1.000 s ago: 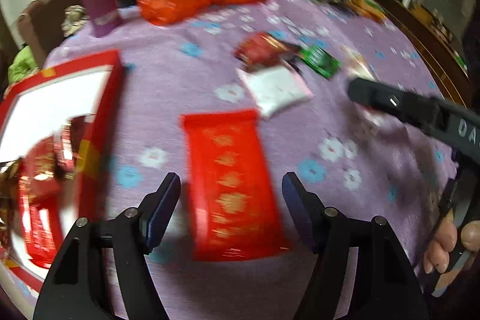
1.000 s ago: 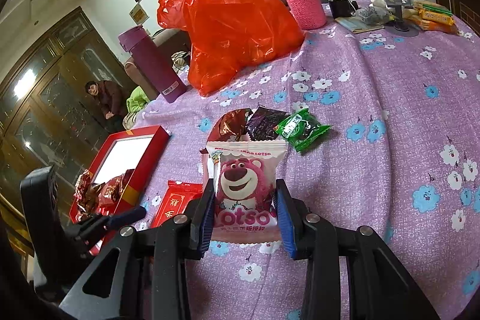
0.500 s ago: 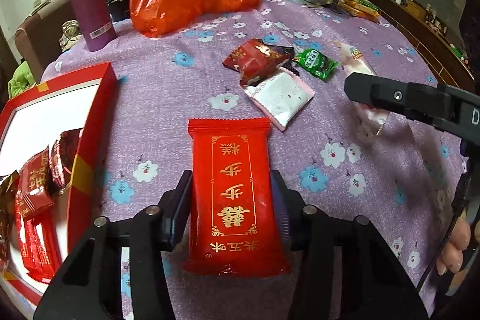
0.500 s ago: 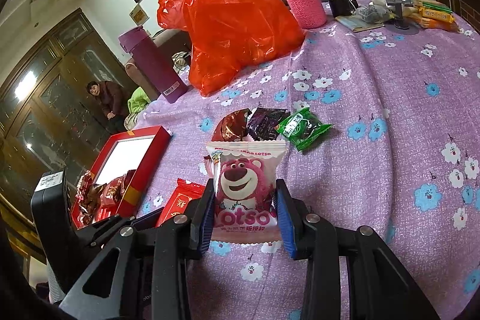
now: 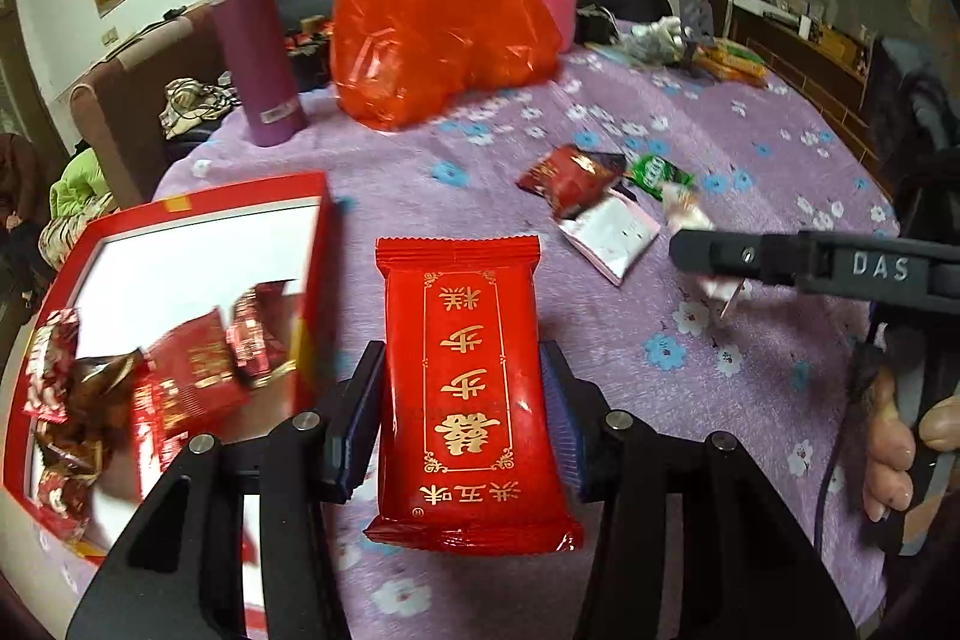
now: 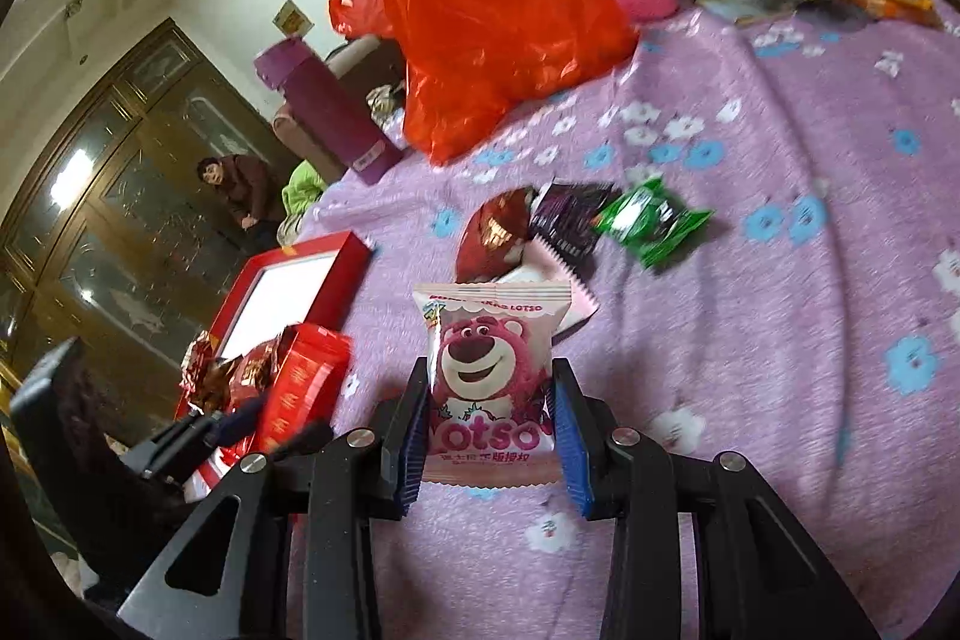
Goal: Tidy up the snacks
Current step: 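Carry the red packet and Lotso bag over the red box with both grippers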
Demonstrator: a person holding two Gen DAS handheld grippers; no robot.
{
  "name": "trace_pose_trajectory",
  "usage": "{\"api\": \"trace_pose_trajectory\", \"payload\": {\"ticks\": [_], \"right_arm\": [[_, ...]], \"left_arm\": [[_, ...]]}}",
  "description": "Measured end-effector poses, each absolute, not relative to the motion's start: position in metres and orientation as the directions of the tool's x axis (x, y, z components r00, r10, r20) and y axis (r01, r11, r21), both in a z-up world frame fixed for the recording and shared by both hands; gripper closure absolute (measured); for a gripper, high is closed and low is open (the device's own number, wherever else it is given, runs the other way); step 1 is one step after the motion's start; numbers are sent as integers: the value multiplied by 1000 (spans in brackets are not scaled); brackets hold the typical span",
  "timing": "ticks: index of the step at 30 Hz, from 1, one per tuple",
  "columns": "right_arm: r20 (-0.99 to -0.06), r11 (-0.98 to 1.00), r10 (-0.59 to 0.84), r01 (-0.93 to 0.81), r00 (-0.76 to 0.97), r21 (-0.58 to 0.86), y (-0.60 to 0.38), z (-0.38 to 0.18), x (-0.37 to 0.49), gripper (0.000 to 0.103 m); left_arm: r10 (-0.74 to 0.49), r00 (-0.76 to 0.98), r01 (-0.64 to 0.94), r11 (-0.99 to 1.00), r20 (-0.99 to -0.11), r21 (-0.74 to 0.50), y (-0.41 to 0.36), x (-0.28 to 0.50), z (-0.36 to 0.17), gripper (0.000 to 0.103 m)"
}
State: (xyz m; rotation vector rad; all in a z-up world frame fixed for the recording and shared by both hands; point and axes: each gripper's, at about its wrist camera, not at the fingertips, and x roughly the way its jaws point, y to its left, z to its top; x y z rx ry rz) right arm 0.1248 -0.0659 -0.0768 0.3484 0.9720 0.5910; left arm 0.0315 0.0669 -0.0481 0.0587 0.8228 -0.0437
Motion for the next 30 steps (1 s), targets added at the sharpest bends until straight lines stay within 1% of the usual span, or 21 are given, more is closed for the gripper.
{"api": "trace_pose_trajectory", "payload": {"ticks": [2, 7, 14, 18, 24, 30], "right_arm": [[-660, 777, 629, -314, 411, 545, -58, -75, 123, 65], [-644, 757, 652, -384, 399, 528, -18, -58, 115, 66], [-637, 724, 682, -454, 360, 519, 47, -47, 121, 66], [-641, 709, 692, -476, 332, 520, 78, -49, 119, 66], [-647, 690, 700, -518, 303, 504, 113, -48, 114, 66], [-659, 675, 702, -549, 270, 494, 143, -52, 110, 66]], "left_arm": [[-6, 691, 50, 998, -723, 40, 74, 28, -44, 56], [36, 725, 0, 999, -688, 52, 95, 22, -34, 56], [172, 755, -133, 985, -633, 109, 141, 17, -23, 55], [233, 753, -204, 972, -615, 119, 170, 15, -20, 55], [290, 747, -271, 955, -599, 124, 201, 13, -21, 55], [312, 736, -303, 946, -601, 120, 219, 13, -25, 55]]}}
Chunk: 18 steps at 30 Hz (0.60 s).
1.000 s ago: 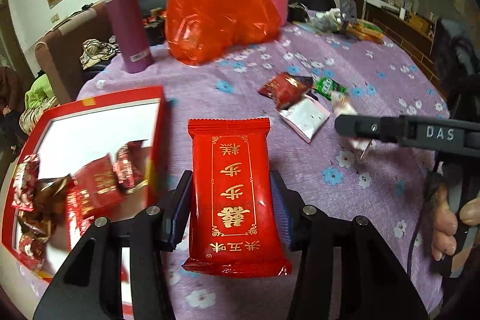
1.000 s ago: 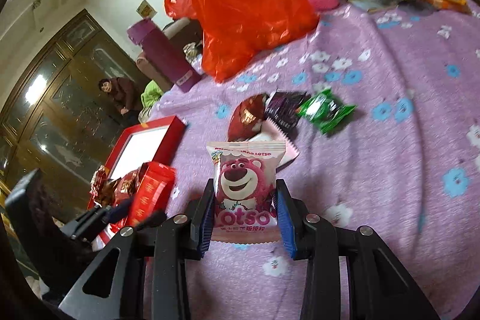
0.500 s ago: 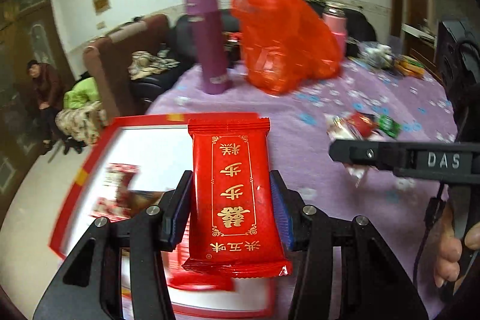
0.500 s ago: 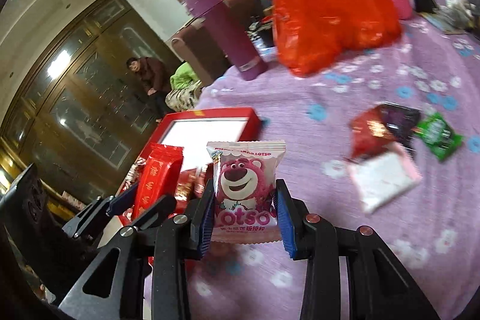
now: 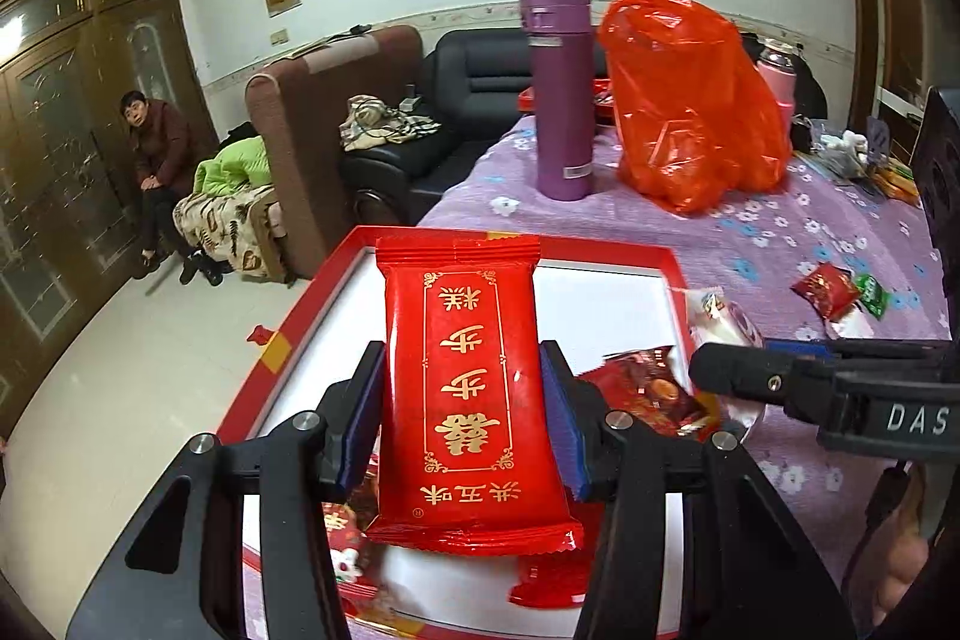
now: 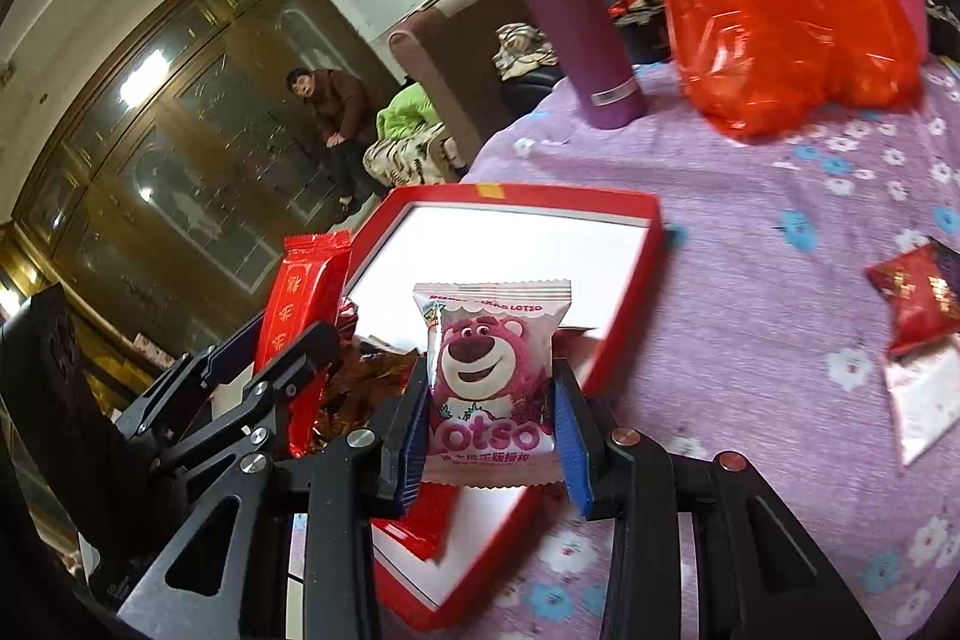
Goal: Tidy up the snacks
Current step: 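Carry the red packet and Lotso bag over the red box with both grippers, then open both grippers to drop the red packet and Lotso bag into the box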
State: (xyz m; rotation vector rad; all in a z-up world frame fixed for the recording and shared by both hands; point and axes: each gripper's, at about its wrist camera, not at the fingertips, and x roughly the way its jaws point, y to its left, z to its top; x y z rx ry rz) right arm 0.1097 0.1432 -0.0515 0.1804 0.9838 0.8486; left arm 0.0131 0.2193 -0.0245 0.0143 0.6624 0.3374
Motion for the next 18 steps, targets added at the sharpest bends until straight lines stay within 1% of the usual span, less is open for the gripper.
{"api": "trace_pose_trajectory", "payload": {"ticks": [18], "right_arm": [[-668, 662, 700, -579, 252, 476, 169, -57, 105, 66]], "left_arm": [[332, 724, -332, 936, -604, 117, 237, 14, -30, 55]]}}
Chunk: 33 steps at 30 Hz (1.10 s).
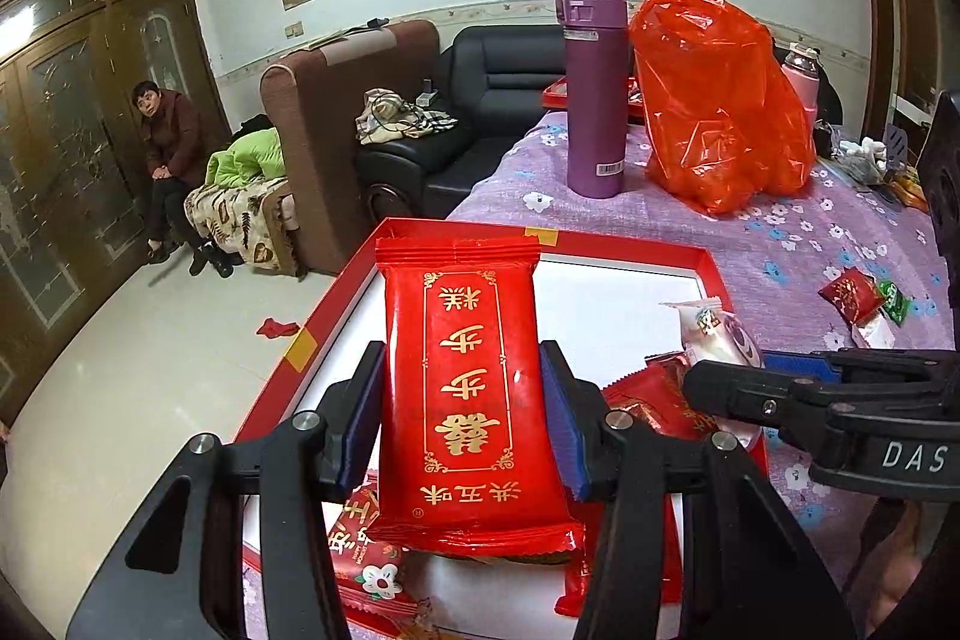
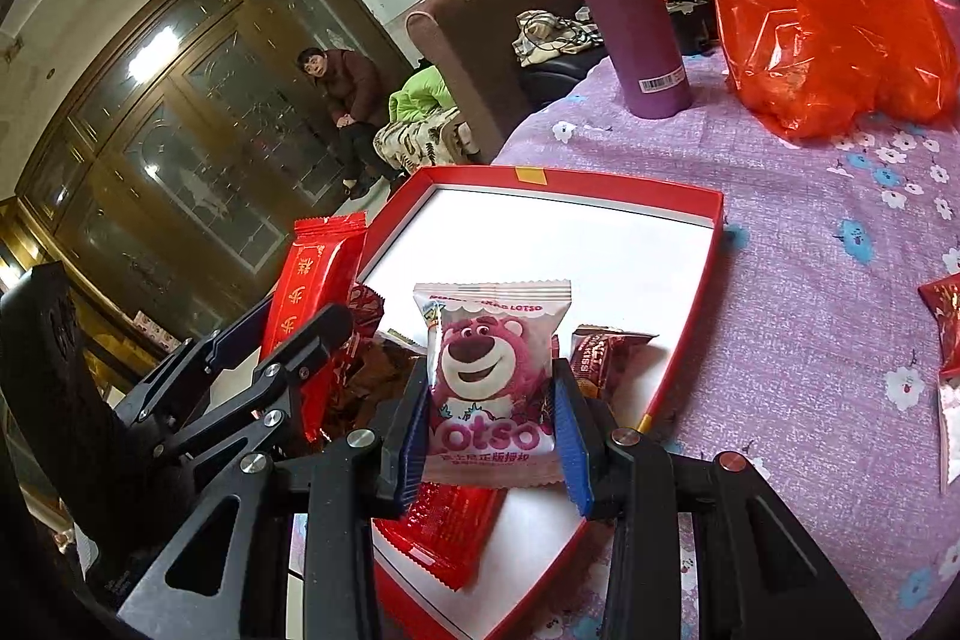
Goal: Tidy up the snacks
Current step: 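Open both grippers to drop the red packet and Lotso bag into the box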
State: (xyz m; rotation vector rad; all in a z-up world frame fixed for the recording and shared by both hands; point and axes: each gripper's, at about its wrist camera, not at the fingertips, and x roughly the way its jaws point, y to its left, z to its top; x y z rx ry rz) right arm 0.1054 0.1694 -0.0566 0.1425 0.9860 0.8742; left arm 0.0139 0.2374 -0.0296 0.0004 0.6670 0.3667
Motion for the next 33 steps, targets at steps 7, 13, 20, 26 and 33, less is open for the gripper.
{"api": "trace_pose_trajectory", "payload": {"ticks": [7, 13, 20, 26, 33], "right_arm": [[-666, 651, 709, -579, 232, 491, 176, -63, 108, 66], [-676, 649, 704, -585, 218, 487, 182, -70, 109, 66], [-688, 656, 690, -595, 225, 464, 186, -71, 106, 63], [-674, 661, 693, -596, 254, 456, 182, -67, 105, 62], [-622, 664, 717, -582, 316, 470, 157, -50, 109, 58]], "left_arm": [[348, 714, -343, 930, -608, 130, 240, 18, -32, 55], [355, 711, -345, 928, -606, 139, 241, 20, -33, 55], [374, 701, -359, 921, -608, 152, 244, 21, -37, 55], [429, 667, -424, 891, -609, 163, 251, 22, -37, 50], [442, 685, -432, 887, -580, 165, 242, 18, -28, 39]]}}
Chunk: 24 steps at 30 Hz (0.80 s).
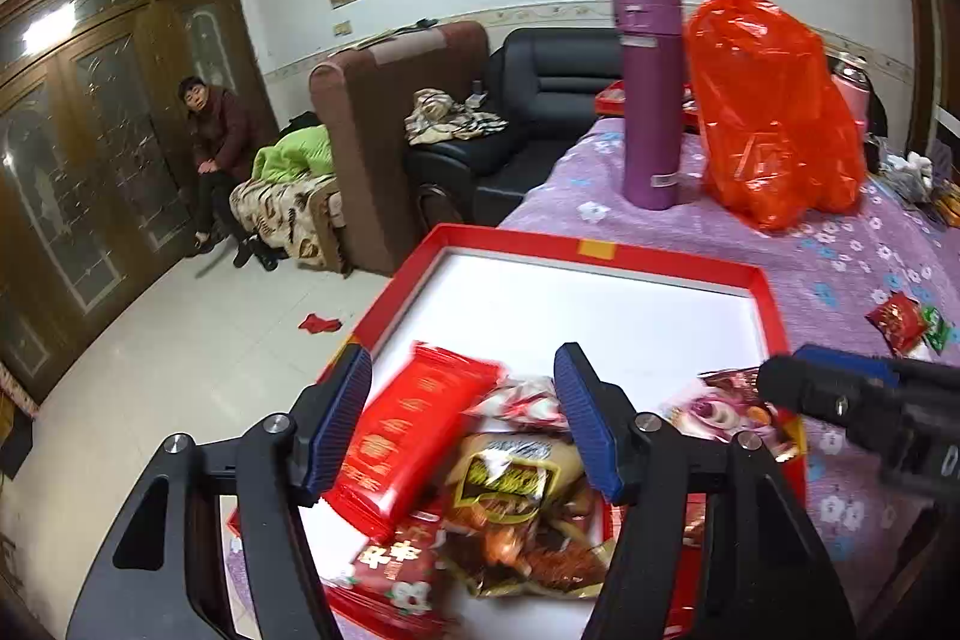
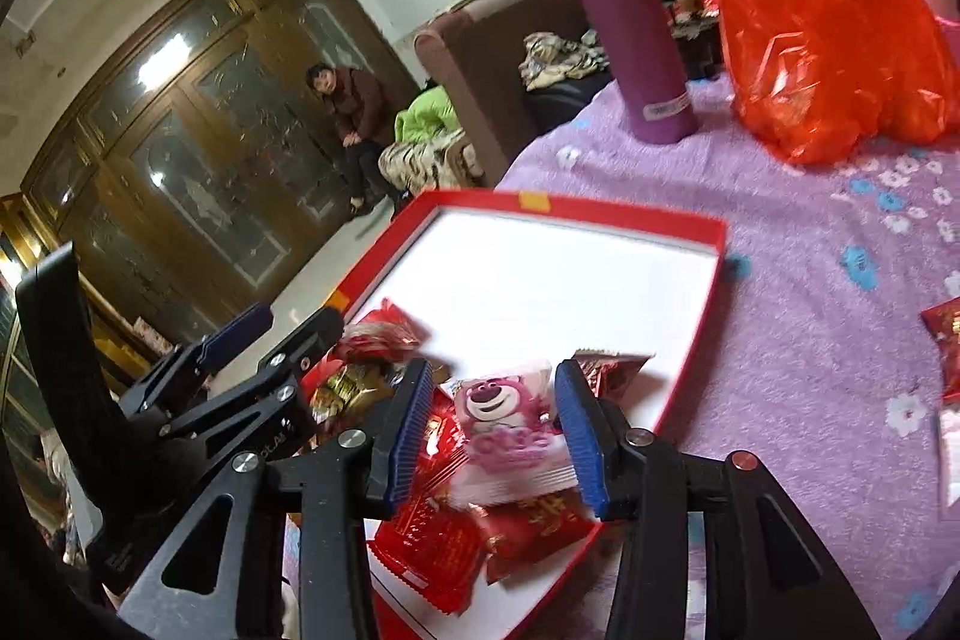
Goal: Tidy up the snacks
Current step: 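Open both grippers to drop the red packet and Lotso bag into the box, then grasp the green candy with the right gripper while the left grasps the white packet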
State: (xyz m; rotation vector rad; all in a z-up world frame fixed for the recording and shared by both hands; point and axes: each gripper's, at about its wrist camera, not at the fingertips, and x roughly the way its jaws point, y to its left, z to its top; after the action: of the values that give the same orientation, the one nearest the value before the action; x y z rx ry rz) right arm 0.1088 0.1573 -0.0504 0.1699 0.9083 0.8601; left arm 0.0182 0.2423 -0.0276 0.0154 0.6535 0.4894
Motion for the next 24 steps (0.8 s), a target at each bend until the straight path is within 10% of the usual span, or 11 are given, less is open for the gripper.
{"api": "trace_pose_trajectory", "payload": {"ticks": [12, 24], "right_arm": [[-633, 804, 594, -390, 497, 449, 33, -45, 159, 53], [-707, 887, 418, -87, 571, 454, -101, -77, 213, 53]], "left_arm": [[342, 739, -248, 939, -580, 238, 165, 33, -23, 35], [-30, 704, 230, 955, -709, 187, 41, 86, -44, 31]]}}
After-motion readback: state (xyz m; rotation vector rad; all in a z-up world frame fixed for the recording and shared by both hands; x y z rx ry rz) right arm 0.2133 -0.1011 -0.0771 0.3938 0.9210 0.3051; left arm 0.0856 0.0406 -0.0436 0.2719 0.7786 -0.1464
